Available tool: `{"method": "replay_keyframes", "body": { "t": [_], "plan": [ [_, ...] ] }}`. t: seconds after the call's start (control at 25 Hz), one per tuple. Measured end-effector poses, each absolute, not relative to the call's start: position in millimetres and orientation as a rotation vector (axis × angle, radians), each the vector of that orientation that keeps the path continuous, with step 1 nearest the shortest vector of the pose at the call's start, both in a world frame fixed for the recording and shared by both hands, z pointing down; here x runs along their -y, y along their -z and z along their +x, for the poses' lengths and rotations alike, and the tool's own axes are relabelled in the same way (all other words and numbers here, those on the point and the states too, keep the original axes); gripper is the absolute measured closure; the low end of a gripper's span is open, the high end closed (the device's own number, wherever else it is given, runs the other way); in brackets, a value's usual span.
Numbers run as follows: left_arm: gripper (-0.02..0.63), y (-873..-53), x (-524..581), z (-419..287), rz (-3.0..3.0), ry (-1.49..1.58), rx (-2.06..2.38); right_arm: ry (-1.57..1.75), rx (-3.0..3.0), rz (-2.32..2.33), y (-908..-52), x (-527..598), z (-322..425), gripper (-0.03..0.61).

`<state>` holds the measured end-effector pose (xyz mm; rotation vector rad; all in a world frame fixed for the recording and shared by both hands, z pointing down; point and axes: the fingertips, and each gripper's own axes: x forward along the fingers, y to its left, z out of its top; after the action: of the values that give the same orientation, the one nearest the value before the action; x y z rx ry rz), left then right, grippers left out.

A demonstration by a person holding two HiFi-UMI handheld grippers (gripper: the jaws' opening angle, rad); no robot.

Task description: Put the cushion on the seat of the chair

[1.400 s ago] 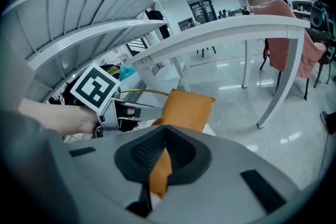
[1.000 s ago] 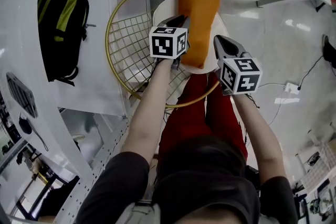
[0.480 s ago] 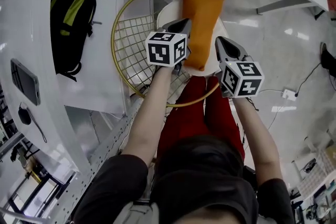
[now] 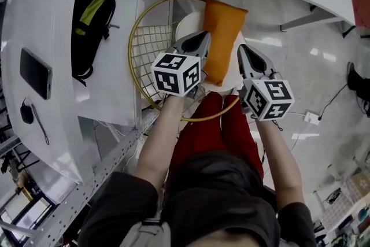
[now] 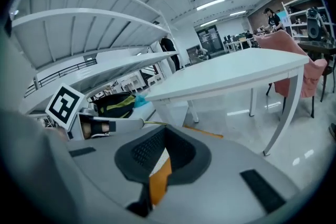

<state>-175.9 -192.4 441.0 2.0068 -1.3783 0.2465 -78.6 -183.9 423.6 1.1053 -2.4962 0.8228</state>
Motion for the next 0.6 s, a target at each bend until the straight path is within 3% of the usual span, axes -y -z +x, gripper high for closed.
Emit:
{"method": "replay_keyframes", "body": {
  "t": [0.6],
  "plan": [
    [0.604, -357.1, 167.8, -182.6, 2.126, -0.137, 1.503, -0.710, 2.691, 1.141, -341.5, 180.4, -79.8, 0.563]
  ]
}}
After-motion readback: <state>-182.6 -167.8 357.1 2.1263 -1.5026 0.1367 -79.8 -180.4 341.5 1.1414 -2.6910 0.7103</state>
